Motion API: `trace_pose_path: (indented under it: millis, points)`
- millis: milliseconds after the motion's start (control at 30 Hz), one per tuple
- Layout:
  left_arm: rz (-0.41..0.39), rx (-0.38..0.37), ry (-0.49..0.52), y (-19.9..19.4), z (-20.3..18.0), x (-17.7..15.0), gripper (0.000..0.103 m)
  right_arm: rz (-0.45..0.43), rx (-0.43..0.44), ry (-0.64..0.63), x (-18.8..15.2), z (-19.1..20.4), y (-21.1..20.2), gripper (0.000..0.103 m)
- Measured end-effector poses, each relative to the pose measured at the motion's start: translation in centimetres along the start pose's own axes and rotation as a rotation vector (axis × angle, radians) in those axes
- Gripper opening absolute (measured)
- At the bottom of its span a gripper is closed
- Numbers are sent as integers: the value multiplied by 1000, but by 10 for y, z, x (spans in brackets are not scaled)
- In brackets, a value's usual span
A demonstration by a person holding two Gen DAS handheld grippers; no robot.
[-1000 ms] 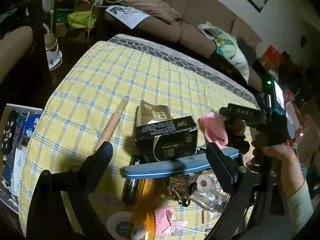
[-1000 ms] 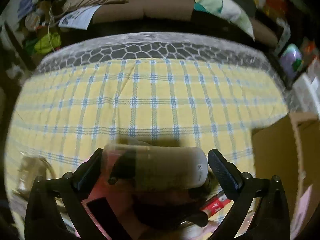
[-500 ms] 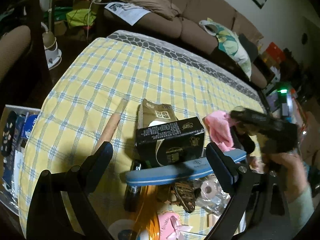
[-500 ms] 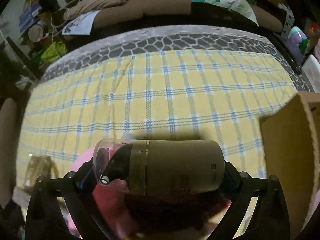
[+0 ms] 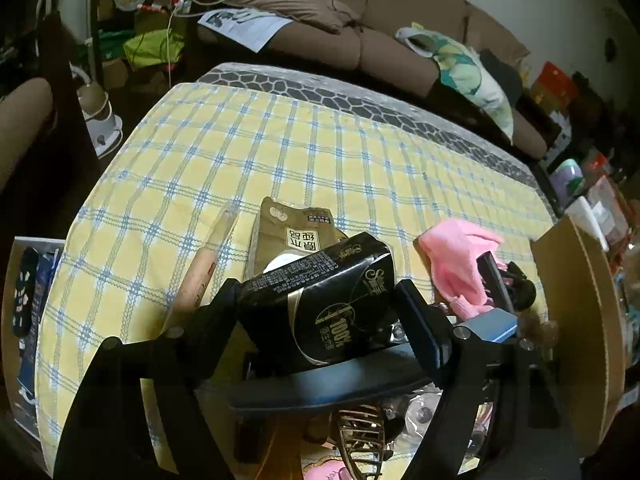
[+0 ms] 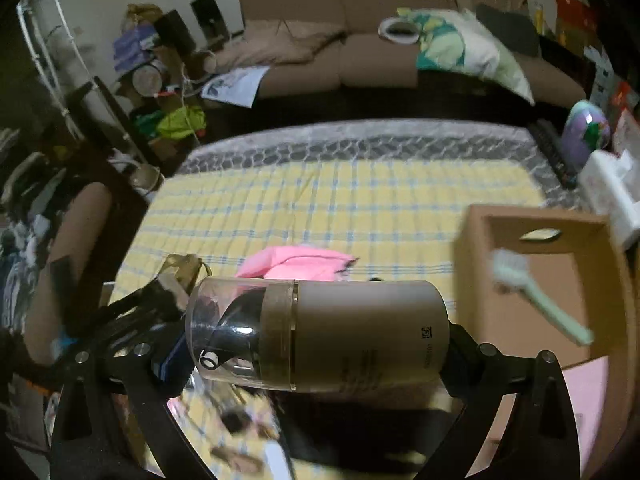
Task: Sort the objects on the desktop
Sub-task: 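Close the left tool on the black box while the right tool lifts the bottle, then lower the bottle into the cardboard box with the right tool while the left tool lifts the black box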
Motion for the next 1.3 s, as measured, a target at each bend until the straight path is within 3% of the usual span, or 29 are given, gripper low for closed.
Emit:
trace_pose_path:
  millis: [67,100,133,167,267,500,667,767,967,1100,1133,1233,1300]
  points:
    - [28,38,-19,5,1,2,95,-10,-36,-5,3,-26,-30,100]
    - [36,50,-24,8,1,3,95,-11,-59,-10,4,-40,-42,100]
    - [35,42,-13,12,-2,4,94,-8,-80,-17,3,-49,-47,100]
    - [43,48,1,15,-3,4,80,-2,-121,-30,1,-63,-52,100]
    - [39,67,14,15,-7,1,79,50,-197,-9,-10,-110,-51,100]
    - [-2,59,11,-20,-16,-1,75,123,-189,-158,-26,-160,-24,100]
    - [-63,20,-4,-59,-29,8,75,188,-199,-224,-28,-166,8,100]
    - [-102,-11,16,-82,-46,15,75,185,-251,-482,-42,-153,27,100]
    - [-147,-131,24,-113,-81,7,75,341,-238,-747,-62,-147,48,100]
    - [-140,-208,30,-115,-97,7,75,498,-127,-687,-64,-145,50,100]
    - [-141,-216,38,-115,-100,6,75,510,-138,-694,-66,-146,52,100]
    - [-142,-251,48,-116,-110,7,75,444,-235,-815,-74,-148,50,100]
    - [-135,-268,58,-114,-116,7,75,409,-257,-820,-72,-151,44,100]
Point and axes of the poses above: each gripper's, at about its wrist camera, not at the fingertips, and y roughly the way its jaws point, z to its left, x to its top, the point moved 3 cm from there along y, roughly the way its jaws point, and after that the axes turned 14 degrees about y, right-handed, at the moved point
